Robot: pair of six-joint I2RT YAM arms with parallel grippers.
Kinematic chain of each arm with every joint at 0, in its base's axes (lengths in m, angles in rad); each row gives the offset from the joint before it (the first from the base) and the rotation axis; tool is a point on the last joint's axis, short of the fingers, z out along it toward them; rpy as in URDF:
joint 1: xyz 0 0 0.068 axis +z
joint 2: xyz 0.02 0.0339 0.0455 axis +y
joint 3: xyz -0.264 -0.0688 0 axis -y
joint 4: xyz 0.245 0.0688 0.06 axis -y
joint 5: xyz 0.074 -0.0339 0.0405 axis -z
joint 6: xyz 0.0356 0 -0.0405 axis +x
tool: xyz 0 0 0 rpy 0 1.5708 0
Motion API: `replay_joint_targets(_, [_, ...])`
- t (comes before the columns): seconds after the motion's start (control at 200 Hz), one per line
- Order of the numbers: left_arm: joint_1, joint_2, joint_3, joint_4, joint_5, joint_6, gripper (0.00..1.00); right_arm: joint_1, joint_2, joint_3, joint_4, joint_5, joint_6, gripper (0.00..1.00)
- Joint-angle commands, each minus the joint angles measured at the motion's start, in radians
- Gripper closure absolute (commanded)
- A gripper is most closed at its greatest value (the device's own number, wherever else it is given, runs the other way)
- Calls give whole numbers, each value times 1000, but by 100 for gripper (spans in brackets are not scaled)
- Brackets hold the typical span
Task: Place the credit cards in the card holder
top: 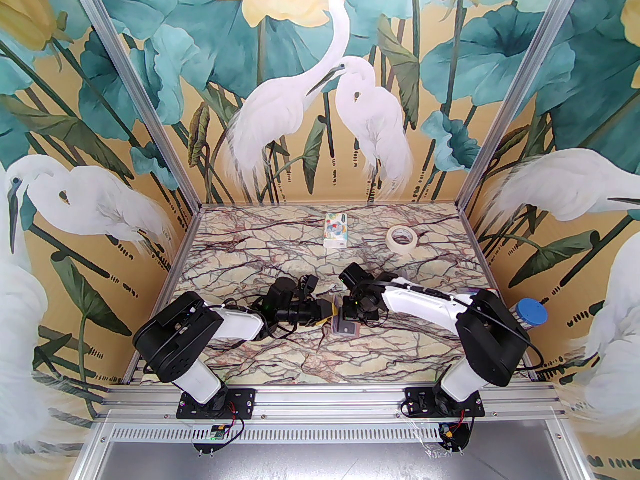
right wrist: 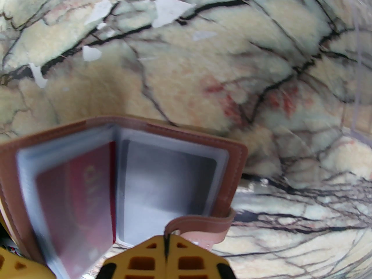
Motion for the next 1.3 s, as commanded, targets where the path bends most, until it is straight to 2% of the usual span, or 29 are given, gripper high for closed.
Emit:
replay_joint_targets(0.0, [-7,-35,-13,-5,2,8,61,0,-18,-13,102,-77,-8,100])
replay_joint_targets(0.145, [-6,-90,-11,-125,-39,65,61,0,5,-20,174,-151,0,100])
replay_joint_targets(0.29, [-5,-100,-21,-132,-50,68,61,0,5,-25,213,-196,5,100])
replay_joint_targets(0.71, [-11,-19,-20,-135,-83,77,65,-17,-78,-51,52,-83,-12,100])
replay_joint_targets(0.935, [-23,-8,-10,-179,-118,98,65,-39,-121,-52,37,-89,-30,100])
replay_joint_targets(1.295, [-26,13,3,-209,-143,108,79,-40,-98,-47,108,-168,-54,100])
